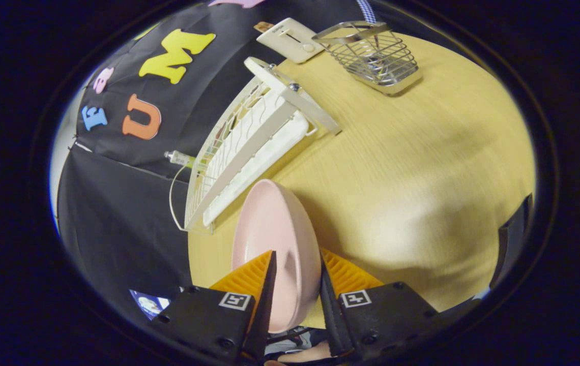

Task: Take the plate from the dish rack, then take the spoon from the basket and place it into the plate.

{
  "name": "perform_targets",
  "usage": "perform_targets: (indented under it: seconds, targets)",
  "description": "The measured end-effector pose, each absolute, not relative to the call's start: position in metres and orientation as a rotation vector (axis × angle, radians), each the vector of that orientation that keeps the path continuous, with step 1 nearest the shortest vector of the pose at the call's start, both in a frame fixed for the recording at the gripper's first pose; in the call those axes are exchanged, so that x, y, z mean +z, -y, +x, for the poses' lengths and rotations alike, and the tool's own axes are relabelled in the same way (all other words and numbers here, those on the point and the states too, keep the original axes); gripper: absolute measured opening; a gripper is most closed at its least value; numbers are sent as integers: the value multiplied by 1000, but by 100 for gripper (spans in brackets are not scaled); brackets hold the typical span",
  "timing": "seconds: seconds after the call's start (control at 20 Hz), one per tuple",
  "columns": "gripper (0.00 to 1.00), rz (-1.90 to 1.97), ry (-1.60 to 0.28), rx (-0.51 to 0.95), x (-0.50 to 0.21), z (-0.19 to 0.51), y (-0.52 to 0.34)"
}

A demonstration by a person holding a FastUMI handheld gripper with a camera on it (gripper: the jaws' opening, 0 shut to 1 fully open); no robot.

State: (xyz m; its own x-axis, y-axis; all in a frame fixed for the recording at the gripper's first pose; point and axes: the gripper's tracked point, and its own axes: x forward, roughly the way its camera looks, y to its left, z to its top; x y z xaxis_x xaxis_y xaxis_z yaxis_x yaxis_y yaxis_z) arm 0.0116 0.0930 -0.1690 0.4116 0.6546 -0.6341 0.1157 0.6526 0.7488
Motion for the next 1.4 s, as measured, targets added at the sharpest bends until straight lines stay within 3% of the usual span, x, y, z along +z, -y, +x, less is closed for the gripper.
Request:
perform_targets:
  seconds: [0.4, 0.65, 0.9, 1.05, 1.1, 1.4]
  targets:
    - [63, 603, -923, 365, -154, 25, -48]
    - [79, 406, -685, 243, -122, 33, 13]
    - [92, 174, -397, 30, -85, 47, 95]
    - [94, 131, -303, -26, -70, 53, 122]
    - [100, 136, -286, -27, -69, 57, 126]
    - [100, 181, -289, 46, -82, 122, 140]
